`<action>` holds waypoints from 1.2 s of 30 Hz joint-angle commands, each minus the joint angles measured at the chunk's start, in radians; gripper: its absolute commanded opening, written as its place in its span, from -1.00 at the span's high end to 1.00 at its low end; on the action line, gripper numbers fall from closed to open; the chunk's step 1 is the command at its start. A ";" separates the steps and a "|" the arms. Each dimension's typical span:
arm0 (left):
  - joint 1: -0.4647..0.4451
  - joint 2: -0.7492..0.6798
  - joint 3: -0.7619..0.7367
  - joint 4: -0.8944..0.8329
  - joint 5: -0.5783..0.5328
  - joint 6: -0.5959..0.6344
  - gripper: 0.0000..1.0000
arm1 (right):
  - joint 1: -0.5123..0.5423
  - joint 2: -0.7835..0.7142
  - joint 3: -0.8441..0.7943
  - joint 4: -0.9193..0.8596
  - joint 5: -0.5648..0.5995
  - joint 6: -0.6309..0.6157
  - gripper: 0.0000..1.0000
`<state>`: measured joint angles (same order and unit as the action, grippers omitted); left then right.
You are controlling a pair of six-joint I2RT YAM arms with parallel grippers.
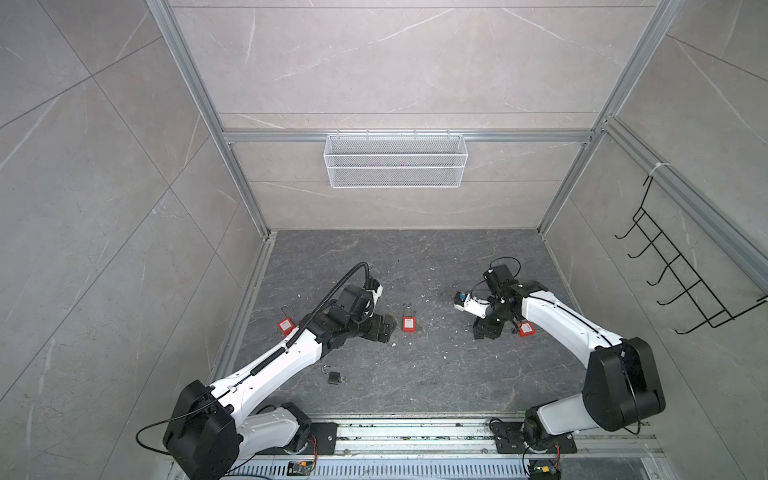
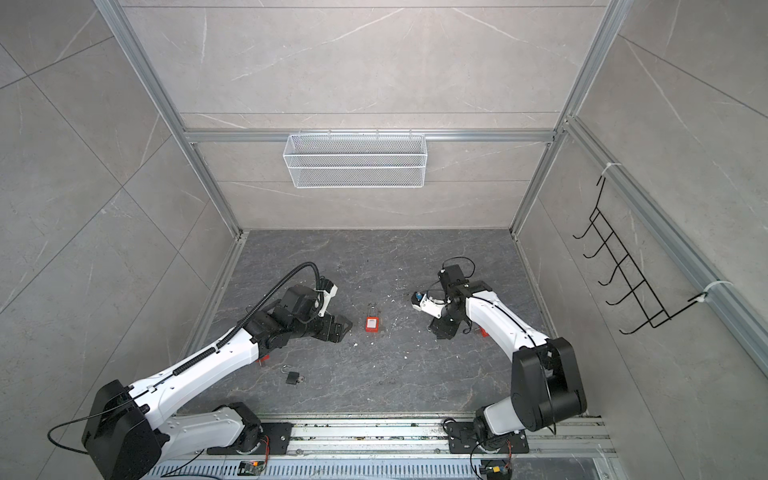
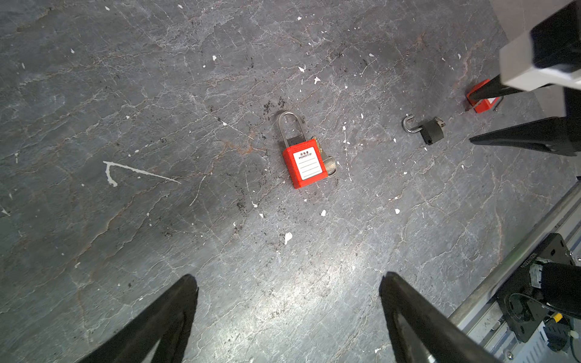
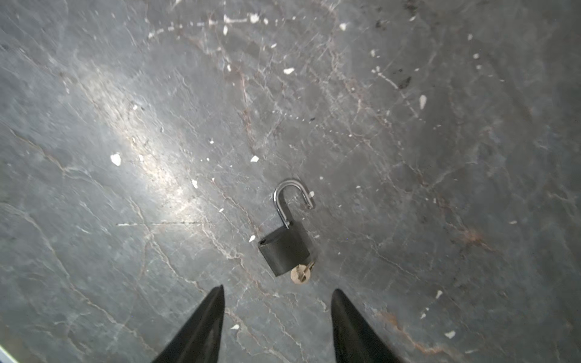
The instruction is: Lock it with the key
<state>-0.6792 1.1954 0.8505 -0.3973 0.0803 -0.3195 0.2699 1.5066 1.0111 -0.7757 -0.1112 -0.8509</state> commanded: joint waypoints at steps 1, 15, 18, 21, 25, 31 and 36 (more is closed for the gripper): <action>-0.002 -0.033 -0.001 -0.008 -0.011 0.027 -0.86 | 0.002 0.040 -0.014 0.047 0.036 -0.119 -0.12; -0.002 -0.081 -0.040 -0.032 -0.025 0.038 -0.87 | -0.005 0.151 -0.003 0.072 -0.010 -0.122 -0.12; -0.002 -0.090 -0.045 -0.035 -0.027 0.039 -0.87 | -0.010 0.158 -0.012 0.053 -0.019 -0.135 -0.12; -0.002 -0.093 -0.055 -0.029 -0.030 0.040 -0.88 | -0.014 0.160 -0.029 0.071 -0.022 -0.136 -0.12; -0.002 -0.087 -0.054 -0.031 -0.027 0.042 -0.88 | -0.023 0.169 -0.037 0.128 -0.002 -0.096 -0.12; -0.002 -0.087 -0.058 -0.026 -0.028 0.039 -0.88 | -0.024 0.194 -0.030 0.119 -0.007 -0.097 -0.11; -0.003 -0.086 -0.063 -0.026 -0.028 0.036 -0.88 | -0.026 0.199 -0.038 0.078 -0.034 -0.107 -0.10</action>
<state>-0.6792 1.1259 0.7921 -0.4263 0.0547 -0.2955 0.2474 1.6962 0.9859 -0.6579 -0.1139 -0.9619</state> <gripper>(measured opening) 0.939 0.553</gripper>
